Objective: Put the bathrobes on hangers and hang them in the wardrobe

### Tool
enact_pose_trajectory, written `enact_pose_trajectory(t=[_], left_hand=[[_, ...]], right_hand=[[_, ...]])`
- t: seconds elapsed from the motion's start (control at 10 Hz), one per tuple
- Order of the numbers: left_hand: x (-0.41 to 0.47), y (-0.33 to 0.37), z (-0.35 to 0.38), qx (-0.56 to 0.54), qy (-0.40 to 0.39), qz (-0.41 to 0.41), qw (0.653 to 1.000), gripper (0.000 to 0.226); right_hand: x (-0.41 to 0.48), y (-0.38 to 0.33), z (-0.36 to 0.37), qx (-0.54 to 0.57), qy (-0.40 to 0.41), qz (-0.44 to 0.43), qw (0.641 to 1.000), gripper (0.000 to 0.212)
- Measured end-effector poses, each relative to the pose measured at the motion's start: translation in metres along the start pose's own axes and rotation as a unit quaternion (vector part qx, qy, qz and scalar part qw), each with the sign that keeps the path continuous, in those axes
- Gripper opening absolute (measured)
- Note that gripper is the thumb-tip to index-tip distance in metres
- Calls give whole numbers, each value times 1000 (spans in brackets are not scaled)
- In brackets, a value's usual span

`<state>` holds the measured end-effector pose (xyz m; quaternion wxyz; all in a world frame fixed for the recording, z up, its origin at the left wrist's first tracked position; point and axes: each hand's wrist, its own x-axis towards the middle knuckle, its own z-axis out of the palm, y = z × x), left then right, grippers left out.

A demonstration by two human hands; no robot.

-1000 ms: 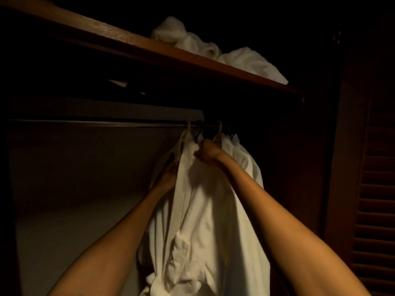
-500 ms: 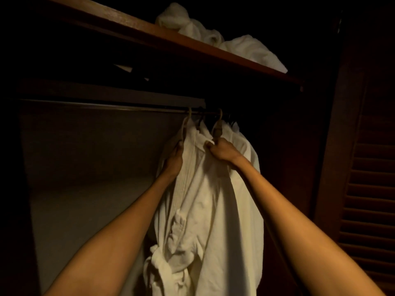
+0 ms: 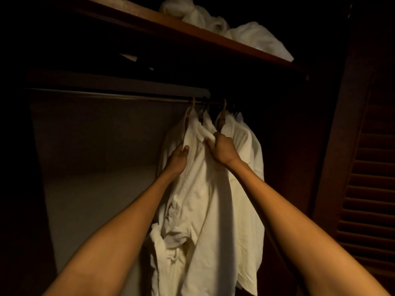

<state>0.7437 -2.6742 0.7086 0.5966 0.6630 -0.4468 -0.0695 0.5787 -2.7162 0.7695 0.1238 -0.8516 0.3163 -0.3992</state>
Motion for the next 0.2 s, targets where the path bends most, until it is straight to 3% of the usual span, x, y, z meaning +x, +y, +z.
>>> enact_pose_trajectory(t=[0.2], left_hand=[[-15, 2, 1, 5, 34, 2, 999, 48]], right_hand=[[-27, 16, -22, -9, 8, -21, 1000, 40]])
